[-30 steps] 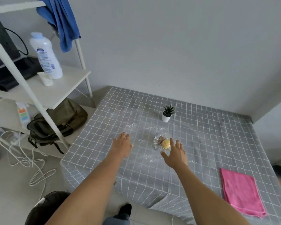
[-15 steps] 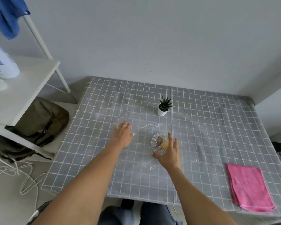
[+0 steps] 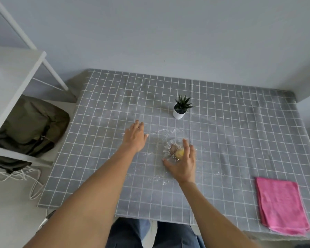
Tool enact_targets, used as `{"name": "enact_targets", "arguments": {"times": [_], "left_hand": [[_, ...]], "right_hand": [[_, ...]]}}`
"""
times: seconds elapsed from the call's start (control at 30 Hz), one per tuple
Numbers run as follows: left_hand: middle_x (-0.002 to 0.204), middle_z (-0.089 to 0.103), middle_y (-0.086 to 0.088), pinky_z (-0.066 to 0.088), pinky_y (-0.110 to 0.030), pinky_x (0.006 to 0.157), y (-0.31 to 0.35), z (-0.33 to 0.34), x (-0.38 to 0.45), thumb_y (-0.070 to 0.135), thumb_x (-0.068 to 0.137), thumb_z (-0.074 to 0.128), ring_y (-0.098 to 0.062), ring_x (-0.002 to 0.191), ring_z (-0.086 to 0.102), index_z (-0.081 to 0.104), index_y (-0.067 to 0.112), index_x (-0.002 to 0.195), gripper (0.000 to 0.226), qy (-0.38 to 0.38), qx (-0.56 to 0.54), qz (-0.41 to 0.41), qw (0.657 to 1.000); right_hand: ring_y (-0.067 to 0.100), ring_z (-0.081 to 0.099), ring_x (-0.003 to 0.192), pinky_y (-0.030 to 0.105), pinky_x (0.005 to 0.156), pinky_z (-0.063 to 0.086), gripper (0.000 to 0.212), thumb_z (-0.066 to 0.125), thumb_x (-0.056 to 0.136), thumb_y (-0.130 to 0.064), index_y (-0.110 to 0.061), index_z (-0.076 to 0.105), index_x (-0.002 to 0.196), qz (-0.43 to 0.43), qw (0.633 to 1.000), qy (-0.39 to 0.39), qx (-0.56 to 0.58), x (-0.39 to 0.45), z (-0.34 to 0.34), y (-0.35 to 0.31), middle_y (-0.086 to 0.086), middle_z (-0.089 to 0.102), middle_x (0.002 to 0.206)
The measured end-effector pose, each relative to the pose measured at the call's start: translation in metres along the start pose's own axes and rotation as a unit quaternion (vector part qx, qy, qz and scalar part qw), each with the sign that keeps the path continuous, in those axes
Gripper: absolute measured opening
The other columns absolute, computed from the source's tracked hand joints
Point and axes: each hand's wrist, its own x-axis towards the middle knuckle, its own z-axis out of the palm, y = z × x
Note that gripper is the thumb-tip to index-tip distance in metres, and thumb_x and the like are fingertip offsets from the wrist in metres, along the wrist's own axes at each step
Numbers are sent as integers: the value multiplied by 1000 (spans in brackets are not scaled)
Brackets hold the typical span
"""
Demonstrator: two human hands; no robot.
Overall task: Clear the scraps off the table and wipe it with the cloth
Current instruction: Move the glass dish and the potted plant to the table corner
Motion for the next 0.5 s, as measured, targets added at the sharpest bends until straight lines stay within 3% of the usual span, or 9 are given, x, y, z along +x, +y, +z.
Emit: {"name": "enact_targets", "arguments": {"times": [0.33,0.5], "left_hand": [[159,7,-13,18,-41,118,40,10,32,38,100,37,-27,146,11,8,8,151,66,23,-28,50,998],[159,7,-11,12,-35,119,70,17,51,52,94,44,-24,147,10,5,7,152,83,89,-148,76,982]], "right_hand": [[39,42,119,54,100,39,104,87,54,-35,-24,28,139,-6,999,46,14,38,-17,21,19,44,127],[43,39,124,56,102,35,106,89,56,-33,-25,28,141,-6,998,70,4,75,-35,44,24,41,133]]}}
